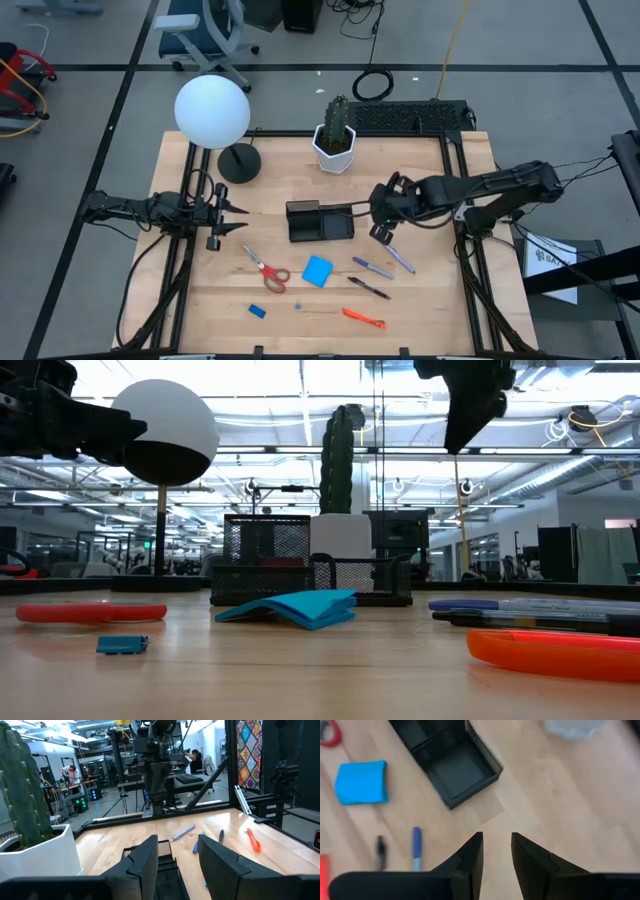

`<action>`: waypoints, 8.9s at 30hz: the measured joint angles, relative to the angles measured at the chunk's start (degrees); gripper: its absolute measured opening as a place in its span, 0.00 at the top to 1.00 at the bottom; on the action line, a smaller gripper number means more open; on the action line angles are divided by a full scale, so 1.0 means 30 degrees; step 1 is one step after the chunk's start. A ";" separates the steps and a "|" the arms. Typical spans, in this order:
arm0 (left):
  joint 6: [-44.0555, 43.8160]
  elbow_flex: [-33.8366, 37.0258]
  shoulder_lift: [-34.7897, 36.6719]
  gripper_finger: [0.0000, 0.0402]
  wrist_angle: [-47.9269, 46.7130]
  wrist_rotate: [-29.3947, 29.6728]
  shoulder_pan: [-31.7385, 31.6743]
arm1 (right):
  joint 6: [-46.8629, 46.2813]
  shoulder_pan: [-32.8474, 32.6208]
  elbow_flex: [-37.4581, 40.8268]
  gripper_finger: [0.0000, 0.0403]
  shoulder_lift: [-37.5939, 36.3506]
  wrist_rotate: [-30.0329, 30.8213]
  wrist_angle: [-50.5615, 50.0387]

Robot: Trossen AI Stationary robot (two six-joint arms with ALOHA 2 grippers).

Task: Pick and place office supplies into organizer
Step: Put the white pen into the black desk organizer, then put the blue pen into the black desk organizer

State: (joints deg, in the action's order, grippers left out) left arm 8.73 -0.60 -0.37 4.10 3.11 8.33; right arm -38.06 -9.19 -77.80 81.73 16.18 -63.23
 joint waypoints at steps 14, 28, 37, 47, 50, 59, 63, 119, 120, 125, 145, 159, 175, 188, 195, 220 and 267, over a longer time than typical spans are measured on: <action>-0.0006 0.0000 -0.0003 0.64 0.0000 0.0000 0.0003 | -0.3571 -0.0614 0.0001 0.77 0.1504 -0.2469 -0.5438; -0.0005 0.0000 -0.0001 0.64 0.0000 0.0000 -0.0004 | -0.4270 -0.1631 0.0256 0.77 0.1380 -0.3514 -0.3238; -0.0005 0.0000 0.0002 0.64 -0.0002 0.0000 -0.0002 | -0.6189 -0.1976 0.0986 0.77 0.1373 -0.3496 -0.2403; -0.0006 -0.0001 0.0003 0.64 0.0000 0.0000 -0.0003 | -0.7113 -0.1872 0.5549 0.77 0.1380 -0.6606 0.1790; 0.0000 0.0000 0.0003 0.64 0.0000 0.0000 -0.0003 | -0.7376 -0.1837 0.6775 0.77 0.1380 -0.7074 0.2740; -0.0003 -0.0003 0.0001 0.64 0.0000 0.0000 -0.0004 | -0.6955 -0.1670 0.9384 0.77 0.1380 -0.6914 0.6194; -0.0003 0.0000 -0.0003 0.64 0.0000 0.0000 -0.0004 | -0.6954 -0.1670 1.0176 0.77 0.1380 -0.6921 0.7610; 0.0000 -0.0007 0.0004 0.64 0.0168 0.0000 -0.0004 | 0.0341 -0.1034 1.0235 0.95 0.1668 -0.6820 1.1851; 0.0000 -0.0007 0.0003 0.64 0.0176 0.0000 0.0002 | 0.0429 -0.1033 1.0279 0.95 0.1677 -0.6900 1.2353; -0.0002 -0.0007 0.0004 0.64 0.0163 -0.0002 -0.0002 | 0.1118 -0.0992 1.0254 0.95 0.1642 -0.7389 1.6017; 0.0000 -0.0007 0.0004 0.64 0.0149 -0.0005 -0.0004 | 0.8630 0.0470 1.0234 0.95 0.1649 -0.4323 2.6018; 0.0000 -0.0007 0.0002 0.64 0.0146 -0.0007 -0.0002 | 1.2809 0.2380 1.2256 0.95 0.2512 -0.4313 3.7157; 0.0000 -0.0007 0.0004 0.64 0.0142 -0.0007 0.0000 | 1.3603 0.4184 1.3264 0.95 0.6708 -0.5495 4.6485; 0.0000 -0.0007 0.0002 0.64 0.0146 -0.0004 0.0000 | 1.3414 0.4455 1.0621 0.95 0.9081 -0.6486 4.6561; -0.0006 -0.0007 0.0004 0.64 0.0146 0.0000 -0.0004 | 1.3361 0.4559 1.0558 0.95 0.9183 -0.6491 4.6474; 0.0000 -0.0007 0.0001 0.64 0.0143 -0.0003 -0.0004 | 1.3565 0.4807 1.0558 0.87 0.9183 -0.6338 4.5837; 0.0000 -0.0007 0.0002 0.64 0.0146 0.0000 -0.0002 | 1.2982 0.4660 1.0551 0.77 0.8204 -0.6404 4.4511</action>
State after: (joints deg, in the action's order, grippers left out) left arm 8.73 -0.62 -0.37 4.54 3.11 8.32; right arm 0.89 4.79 -46.15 106.34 -3.03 70.30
